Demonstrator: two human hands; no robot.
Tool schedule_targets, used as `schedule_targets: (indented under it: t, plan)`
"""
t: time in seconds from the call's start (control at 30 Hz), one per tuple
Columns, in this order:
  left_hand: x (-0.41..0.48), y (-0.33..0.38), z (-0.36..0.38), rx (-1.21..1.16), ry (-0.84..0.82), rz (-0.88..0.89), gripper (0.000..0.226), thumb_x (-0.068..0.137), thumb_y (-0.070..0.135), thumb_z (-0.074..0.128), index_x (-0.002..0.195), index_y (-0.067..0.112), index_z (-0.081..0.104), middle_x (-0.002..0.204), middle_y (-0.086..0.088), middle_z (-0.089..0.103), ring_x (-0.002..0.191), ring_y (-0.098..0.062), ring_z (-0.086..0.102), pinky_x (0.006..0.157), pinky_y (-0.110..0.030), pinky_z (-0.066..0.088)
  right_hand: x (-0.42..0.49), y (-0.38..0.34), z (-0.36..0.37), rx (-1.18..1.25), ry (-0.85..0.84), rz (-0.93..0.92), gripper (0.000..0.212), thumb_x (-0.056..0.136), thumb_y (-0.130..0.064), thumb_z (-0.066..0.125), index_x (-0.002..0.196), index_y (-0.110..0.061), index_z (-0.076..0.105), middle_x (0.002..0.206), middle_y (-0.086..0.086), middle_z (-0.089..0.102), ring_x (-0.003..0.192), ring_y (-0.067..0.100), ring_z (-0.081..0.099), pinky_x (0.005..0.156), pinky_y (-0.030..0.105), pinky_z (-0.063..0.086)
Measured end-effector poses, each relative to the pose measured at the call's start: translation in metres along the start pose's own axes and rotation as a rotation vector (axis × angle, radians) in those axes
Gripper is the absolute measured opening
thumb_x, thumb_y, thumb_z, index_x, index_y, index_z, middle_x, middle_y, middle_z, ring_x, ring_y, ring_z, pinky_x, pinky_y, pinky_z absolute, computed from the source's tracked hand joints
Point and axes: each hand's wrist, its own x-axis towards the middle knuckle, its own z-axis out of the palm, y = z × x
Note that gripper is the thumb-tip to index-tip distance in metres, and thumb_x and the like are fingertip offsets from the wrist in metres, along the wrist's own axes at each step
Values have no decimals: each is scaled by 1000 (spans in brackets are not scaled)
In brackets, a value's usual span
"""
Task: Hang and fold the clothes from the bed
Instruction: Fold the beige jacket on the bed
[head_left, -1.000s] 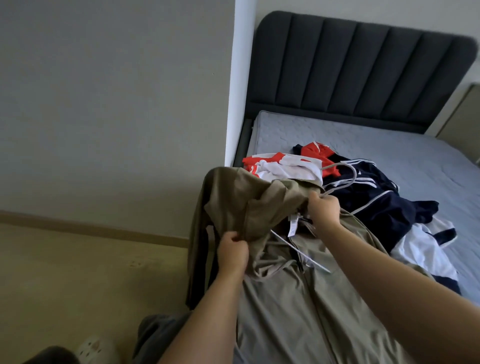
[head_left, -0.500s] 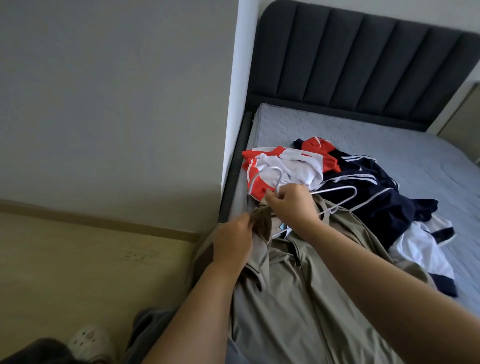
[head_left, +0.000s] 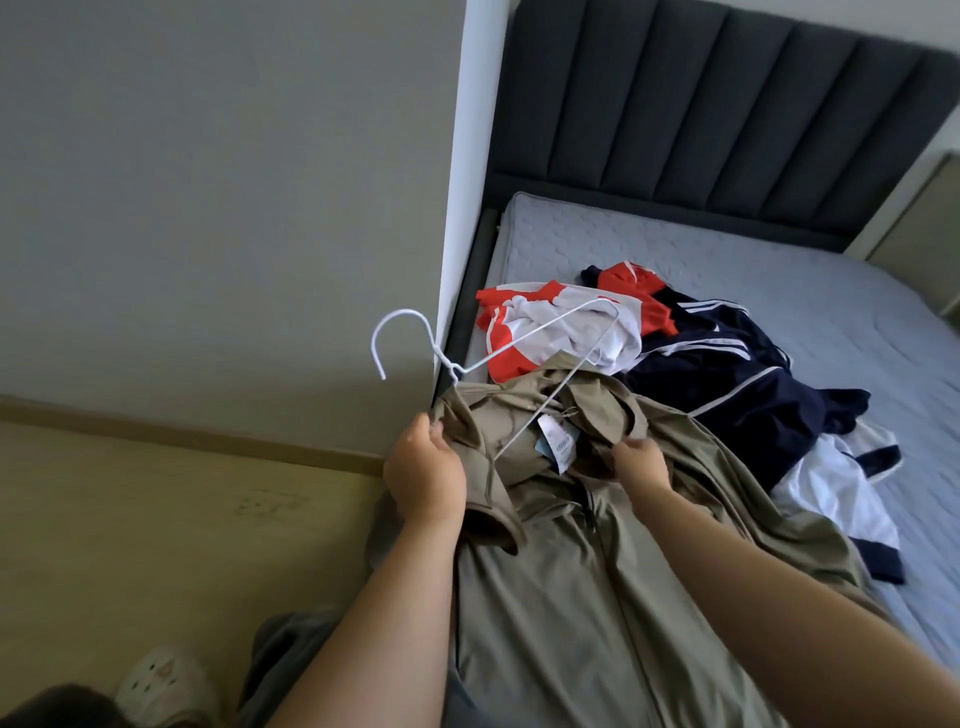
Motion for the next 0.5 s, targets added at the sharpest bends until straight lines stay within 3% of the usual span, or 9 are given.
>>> schedule_targets:
  t: [0.07,0.1,0.13,0.2,0.27,0.33,0.4,0.43,0.5]
  plan:
    - [3,0,1,-41,31,-27,22,97,15,45,80,4,53,92,-23,64,85,-42,56,71,-42,41,15,18,1,82,-70,129,15,87,-5,47,74,-12,50,80,12,52,73,24,51,66,33,40]
    - [4,0,2,-63,44,-37,22,97,14,45,79,5,52,91,-24,63,85,-43,56,72,-43,41,18,23,2,83,-65,162,5,86,-5,51,83,-8,53,88,17,55,76,27,55,67,35,44]
    - [5,1,2,-82,53,-45,22,97,14,46,77,7,49,90,-25,63,85,-44,56,72,-44,41,23,26,5,69,-45,195,17,85,-6,58,101,-5,53,102,21,57,86,31,58,73,37,48]
    - [6,2,2,-105,62,-54,22,97,12,46,74,10,44,90,-26,62,85,-45,54,71,-44,39,30,26,6,-17,34,252,62,80,-13,70,131,-2,37,127,20,49,113,36,53,92,41,48]
    - [6,3,3,-116,56,-55,21,97,10,46,75,9,44,92,-28,62,86,-45,54,71,-44,38,37,22,7,-21,72,323,78,78,-25,76,137,1,31,131,17,48,118,33,51,95,40,45]
    - [6,3,5,-131,45,-48,19,96,7,45,77,5,47,93,-28,61,86,-45,54,68,-42,34,44,20,8,165,-31,403,58,81,-30,75,124,-1,47,106,14,59,91,26,59,76,34,48]
    - [6,3,7,-149,44,-32,20,95,5,46,76,4,48,92,-29,61,85,-44,53,65,-38,28,46,19,9,300,-108,471,27,85,-31,72,92,-10,56,75,5,53,62,17,46,57,28,36]
    - [5,3,7,-157,44,-25,21,95,5,46,75,6,45,90,-29,61,84,-44,53,64,-37,26,49,21,8,297,-131,482,25,86,-31,70,80,-13,53,69,2,44,58,14,37,55,26,31]
    - [5,3,8,-163,32,-17,22,96,5,46,74,10,42,89,-29,61,84,-44,53,65,-37,28,52,22,7,277,-163,496,26,89,-26,67,74,-16,48,70,1,37,59,13,33,61,26,32]
